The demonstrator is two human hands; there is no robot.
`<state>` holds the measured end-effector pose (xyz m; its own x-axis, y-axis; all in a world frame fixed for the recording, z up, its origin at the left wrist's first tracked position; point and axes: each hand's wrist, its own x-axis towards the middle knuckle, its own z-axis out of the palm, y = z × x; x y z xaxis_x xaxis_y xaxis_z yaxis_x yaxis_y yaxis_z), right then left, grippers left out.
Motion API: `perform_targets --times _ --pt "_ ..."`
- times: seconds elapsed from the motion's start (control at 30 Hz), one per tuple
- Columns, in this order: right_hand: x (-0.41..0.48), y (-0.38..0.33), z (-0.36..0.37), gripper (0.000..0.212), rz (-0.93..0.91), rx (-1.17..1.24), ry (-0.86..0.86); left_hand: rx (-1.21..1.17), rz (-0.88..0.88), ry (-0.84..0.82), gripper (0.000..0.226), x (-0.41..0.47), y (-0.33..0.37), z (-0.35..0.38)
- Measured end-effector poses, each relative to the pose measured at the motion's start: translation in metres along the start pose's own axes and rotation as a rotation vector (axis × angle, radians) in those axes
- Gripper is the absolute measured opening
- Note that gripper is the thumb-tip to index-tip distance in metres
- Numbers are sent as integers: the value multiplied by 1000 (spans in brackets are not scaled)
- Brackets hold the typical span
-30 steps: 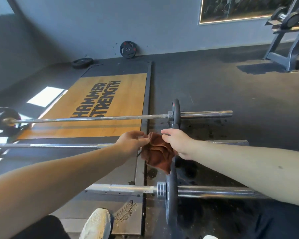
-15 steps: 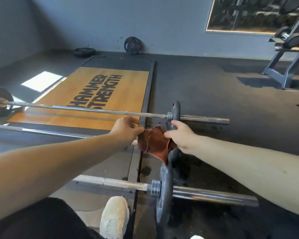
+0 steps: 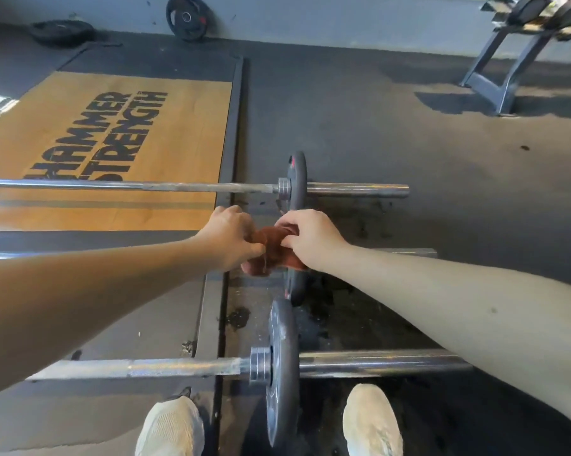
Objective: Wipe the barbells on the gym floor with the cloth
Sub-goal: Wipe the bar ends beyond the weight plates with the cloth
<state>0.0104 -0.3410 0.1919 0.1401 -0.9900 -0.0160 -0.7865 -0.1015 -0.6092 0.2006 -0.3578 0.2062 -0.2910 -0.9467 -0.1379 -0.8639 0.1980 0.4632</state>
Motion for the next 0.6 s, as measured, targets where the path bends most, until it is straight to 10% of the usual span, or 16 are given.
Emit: perform_targets --times 0.37,0.6 --pt "50 55 26 17 -107 -361 56 -101 19 -1 25 61 -15 42" --pt "68 89 4 52 89 -70 129 48 -21 149 24 111 -15 35"
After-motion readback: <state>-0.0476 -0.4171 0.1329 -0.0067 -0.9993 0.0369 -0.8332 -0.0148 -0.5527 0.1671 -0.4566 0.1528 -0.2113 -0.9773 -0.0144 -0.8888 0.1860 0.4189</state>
